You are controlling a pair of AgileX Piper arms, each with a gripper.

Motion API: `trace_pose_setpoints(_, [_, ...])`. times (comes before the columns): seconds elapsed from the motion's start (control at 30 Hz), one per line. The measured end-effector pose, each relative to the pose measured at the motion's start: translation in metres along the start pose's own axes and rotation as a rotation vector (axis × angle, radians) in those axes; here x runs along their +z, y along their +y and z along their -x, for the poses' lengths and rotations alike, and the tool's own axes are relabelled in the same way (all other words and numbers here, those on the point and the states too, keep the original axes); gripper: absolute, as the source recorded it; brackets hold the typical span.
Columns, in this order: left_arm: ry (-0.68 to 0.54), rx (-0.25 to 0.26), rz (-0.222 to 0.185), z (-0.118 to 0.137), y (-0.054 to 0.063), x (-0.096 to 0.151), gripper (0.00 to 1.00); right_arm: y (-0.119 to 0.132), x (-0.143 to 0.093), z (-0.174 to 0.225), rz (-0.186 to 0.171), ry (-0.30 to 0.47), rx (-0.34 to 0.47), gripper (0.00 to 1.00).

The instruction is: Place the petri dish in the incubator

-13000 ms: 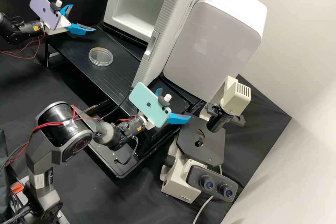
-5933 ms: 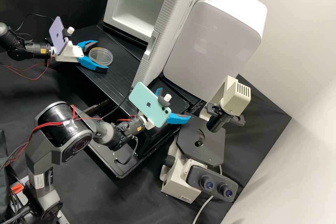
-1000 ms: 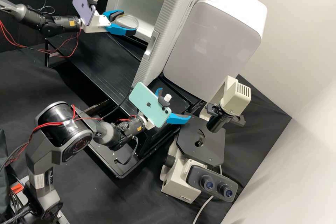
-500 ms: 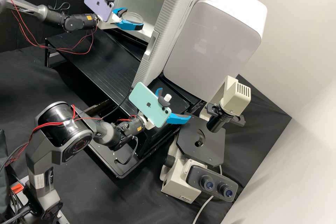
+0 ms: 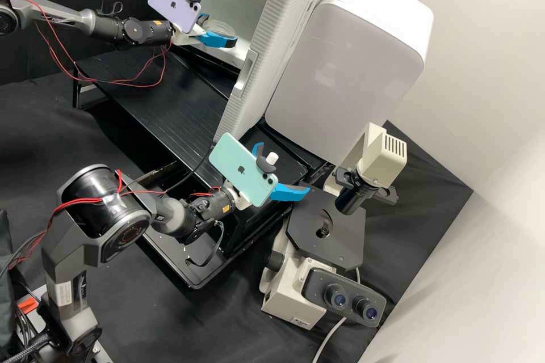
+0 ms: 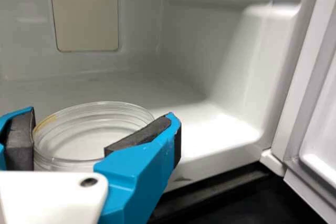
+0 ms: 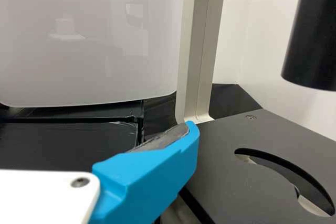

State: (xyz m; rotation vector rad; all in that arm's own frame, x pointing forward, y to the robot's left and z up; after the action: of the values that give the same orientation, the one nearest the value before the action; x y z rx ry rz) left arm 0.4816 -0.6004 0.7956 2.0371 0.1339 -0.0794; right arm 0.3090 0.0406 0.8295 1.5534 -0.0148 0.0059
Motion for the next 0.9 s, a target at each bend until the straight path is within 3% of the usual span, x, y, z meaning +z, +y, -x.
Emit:
trace_pose_setpoints(0.17, [0.029,-0.017,-0.012,-0.011,-0.004,0.000,0.00,0.000,0.000,0.000,0.000,0.000,0.000,1.00])
trace_pose_setpoints(0.2, [0.032,-0.014,-0.030,-0.014,-0.003,0.000,0.00,0.000,0.000,0.000,0.000,0.000,0.000,1.00])
trace_pose_setpoints(0.37, [0.051,-0.024,-0.042,-0.024,-0.001,0.002,0.00,0.000,0.000,0.000,0.000,0.000,0.000,1.00])
trace_pose_setpoints(0.67, [0.066,-0.043,-0.034,-0.036,0.002,0.006,0.00,0.000,0.000,0.000,0.000,0.000,0.000,1.00])
trace_pose_setpoints(0.9, [0.062,-0.025,-0.038,-0.046,0.001,0.008,0.00,0.000,0.000,0.000,0.000,0.000,0.000,1.00])
